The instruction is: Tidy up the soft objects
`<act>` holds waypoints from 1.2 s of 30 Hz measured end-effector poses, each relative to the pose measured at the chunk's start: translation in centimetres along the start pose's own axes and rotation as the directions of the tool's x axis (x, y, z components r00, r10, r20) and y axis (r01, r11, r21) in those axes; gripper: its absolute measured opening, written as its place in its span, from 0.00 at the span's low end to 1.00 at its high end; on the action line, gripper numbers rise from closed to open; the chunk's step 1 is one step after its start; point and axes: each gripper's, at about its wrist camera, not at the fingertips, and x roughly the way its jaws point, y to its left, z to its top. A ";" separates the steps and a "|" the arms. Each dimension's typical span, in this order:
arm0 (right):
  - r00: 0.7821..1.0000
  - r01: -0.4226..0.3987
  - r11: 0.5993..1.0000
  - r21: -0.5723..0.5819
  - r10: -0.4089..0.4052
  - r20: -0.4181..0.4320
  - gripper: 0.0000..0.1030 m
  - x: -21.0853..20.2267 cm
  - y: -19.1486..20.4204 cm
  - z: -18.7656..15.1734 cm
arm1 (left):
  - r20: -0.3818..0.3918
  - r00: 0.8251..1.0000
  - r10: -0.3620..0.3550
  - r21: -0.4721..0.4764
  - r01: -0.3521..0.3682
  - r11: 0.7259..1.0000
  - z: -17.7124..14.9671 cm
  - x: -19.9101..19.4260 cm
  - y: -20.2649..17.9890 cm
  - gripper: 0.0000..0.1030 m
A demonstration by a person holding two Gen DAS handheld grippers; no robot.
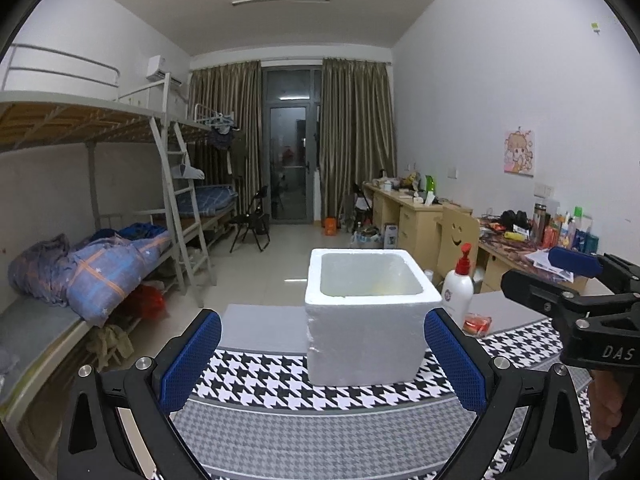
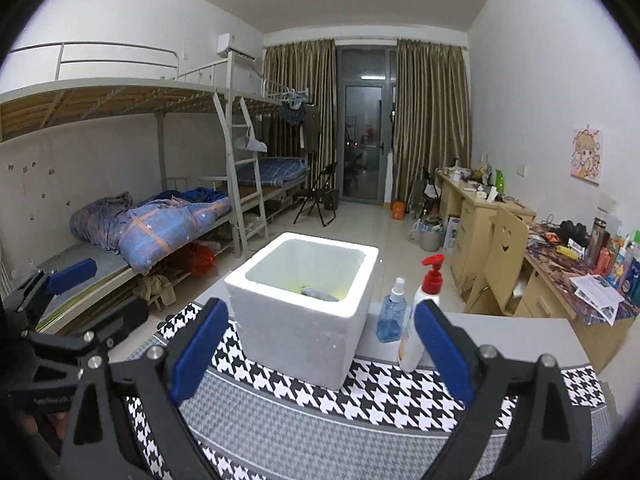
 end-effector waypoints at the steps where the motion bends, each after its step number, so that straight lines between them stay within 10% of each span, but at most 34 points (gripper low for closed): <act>1: 1.000 0.003 1.000 0.006 -0.003 0.010 0.94 -0.6 0.1 -0.2 | 0.005 1.000 -0.001 0.001 0.001 1.000 -0.1 -0.4 -0.1 0.99; 36: 0.981 0.140 0.990 0.017 -0.141 0.134 0.95 -9.6 2.1 -8.8 | 0.101 0.993 -0.055 0.037 0.052 0.998 -6.0 -7.8 -2.4 0.99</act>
